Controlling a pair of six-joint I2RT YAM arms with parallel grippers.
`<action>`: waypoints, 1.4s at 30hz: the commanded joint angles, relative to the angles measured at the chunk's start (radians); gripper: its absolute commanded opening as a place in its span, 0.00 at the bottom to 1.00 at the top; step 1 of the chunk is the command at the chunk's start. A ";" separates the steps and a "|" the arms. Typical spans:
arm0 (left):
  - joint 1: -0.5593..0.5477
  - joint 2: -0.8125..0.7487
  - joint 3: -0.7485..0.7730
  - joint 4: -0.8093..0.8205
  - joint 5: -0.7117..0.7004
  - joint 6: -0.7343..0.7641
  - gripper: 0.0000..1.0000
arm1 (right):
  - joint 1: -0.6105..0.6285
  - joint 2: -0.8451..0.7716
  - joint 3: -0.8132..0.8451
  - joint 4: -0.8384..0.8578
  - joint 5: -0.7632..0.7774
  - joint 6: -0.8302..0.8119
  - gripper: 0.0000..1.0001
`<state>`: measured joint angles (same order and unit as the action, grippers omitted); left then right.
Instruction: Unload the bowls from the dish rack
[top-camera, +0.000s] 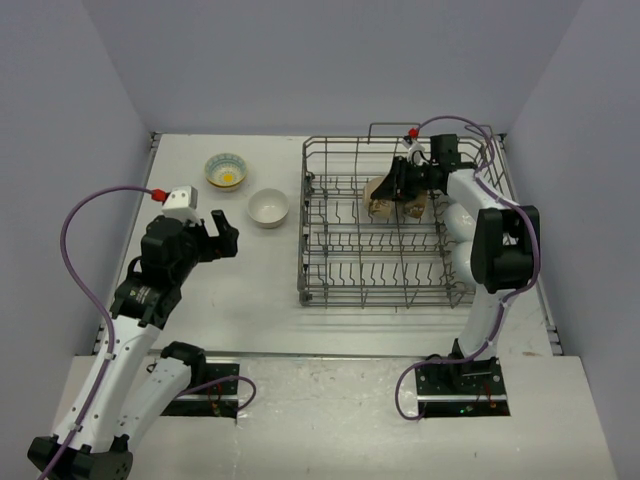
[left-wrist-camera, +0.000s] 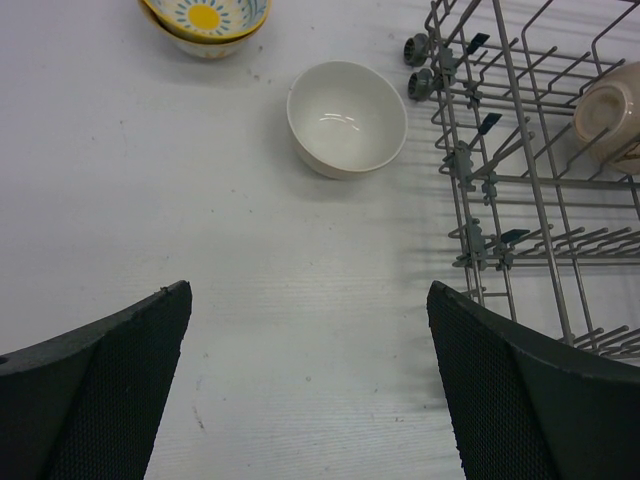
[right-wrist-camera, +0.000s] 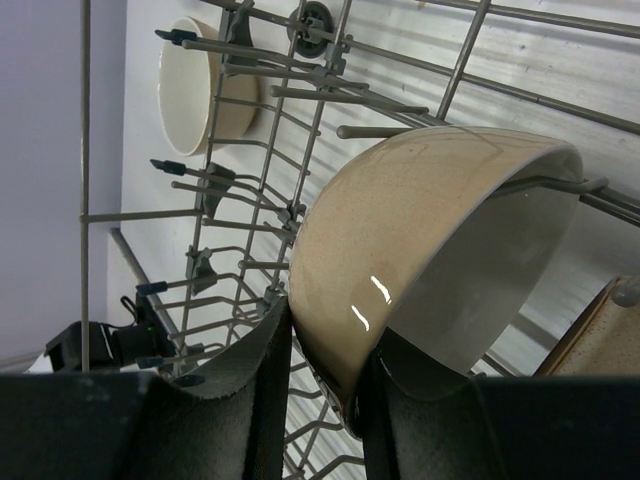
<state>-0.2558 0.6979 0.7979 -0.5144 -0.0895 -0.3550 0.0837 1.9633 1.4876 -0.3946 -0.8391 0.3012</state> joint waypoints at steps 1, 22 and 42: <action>0.000 -0.006 -0.008 0.043 0.011 0.022 1.00 | -0.004 -0.046 0.010 0.112 -0.101 0.039 0.05; 0.000 -0.005 -0.006 0.043 0.011 0.022 1.00 | -0.009 -0.153 -0.038 0.230 -0.181 0.127 0.00; 0.000 0.002 -0.006 0.045 0.013 0.024 1.00 | -0.012 -0.236 -0.070 0.292 -0.169 0.174 0.00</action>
<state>-0.2558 0.7013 0.7925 -0.5110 -0.0887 -0.3546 0.0746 1.8904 1.3659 -0.2539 -0.8810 0.4042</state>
